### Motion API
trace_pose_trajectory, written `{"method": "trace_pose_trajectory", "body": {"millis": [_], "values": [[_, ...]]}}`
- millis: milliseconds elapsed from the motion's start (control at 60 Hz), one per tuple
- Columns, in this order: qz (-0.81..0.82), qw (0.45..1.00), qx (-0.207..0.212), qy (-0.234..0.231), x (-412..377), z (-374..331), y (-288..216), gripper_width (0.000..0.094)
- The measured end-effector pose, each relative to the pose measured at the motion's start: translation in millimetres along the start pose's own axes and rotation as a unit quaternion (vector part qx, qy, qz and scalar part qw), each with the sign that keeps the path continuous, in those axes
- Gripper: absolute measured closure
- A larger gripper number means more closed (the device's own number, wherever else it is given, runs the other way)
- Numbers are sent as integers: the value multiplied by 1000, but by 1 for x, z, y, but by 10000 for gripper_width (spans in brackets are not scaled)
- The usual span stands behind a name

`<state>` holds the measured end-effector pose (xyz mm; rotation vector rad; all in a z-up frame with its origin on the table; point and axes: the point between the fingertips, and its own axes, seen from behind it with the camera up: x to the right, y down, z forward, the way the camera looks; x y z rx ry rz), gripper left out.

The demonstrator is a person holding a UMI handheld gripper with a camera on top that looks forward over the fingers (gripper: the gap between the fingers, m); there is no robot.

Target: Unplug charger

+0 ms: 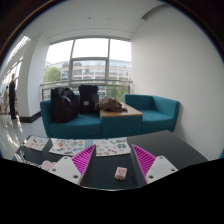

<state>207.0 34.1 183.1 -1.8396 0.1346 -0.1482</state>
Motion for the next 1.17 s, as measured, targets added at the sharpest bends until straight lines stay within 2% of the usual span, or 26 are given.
{"method": "trace_pose_trajectory", "body": {"millis": [83,217,450,567,650,1167], "values": [[25,999,37,-5,-18,-49,-39,126],[46,997,53,-32,-63,-124,-42,122],[5,997,10,-81,-139,-189,16,99],[-4,995,-2,-100,-160,-210,32,98],[-17,995,-7,-96,-162,-217,37,100],[-9,995,-6,-100,-157,-239,30,102]]}}
